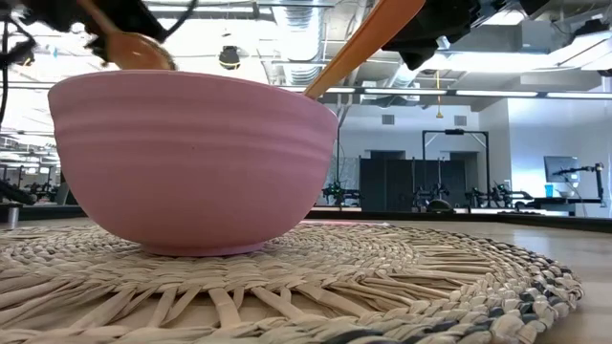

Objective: Pick & Place Utensil
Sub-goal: Put the green spoon into the pink bowl

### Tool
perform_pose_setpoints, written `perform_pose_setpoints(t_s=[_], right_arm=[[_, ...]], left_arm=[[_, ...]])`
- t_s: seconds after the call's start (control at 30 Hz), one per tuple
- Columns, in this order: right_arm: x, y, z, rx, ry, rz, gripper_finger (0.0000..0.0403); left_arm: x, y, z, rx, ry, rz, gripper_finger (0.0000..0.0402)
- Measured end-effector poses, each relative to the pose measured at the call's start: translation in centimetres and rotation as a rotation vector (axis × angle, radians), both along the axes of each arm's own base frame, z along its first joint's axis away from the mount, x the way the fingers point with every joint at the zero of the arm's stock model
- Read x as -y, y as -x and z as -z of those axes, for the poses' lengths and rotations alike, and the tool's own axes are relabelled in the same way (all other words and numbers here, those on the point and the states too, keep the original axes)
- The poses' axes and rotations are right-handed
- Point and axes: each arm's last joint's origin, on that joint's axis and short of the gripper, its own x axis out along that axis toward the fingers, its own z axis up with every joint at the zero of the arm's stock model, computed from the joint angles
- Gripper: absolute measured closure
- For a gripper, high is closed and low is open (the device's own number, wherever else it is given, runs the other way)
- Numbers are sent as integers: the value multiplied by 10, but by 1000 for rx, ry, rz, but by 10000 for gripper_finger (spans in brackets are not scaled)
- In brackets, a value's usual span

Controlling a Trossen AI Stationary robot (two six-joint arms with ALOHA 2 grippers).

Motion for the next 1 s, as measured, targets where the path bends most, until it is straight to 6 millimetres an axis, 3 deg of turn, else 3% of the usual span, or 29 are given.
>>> perform_pose_setpoints(t_s=[0.17, 0.37, 0.53, 0.87, 1.0], right_arm=[[0, 0, 0, -1, 1, -1, 338], [0, 0, 0, 1, 7, -4, 338], [0, 0, 0, 1, 7, -4, 338], [0, 0, 0, 2, 7, -4, 338], [0, 0, 0, 2, 7, -3, 338]], left_arm=[[-6, -20, 5, 33, 71, 33, 386], [-8, -38, 22, -50, 170, 149, 386], [-19, -46, 31, -102, 209, 185, 386], [-51, -54, 30, -134, 286, 140, 385], [-56, -55, 30, -133, 292, 132, 385]])
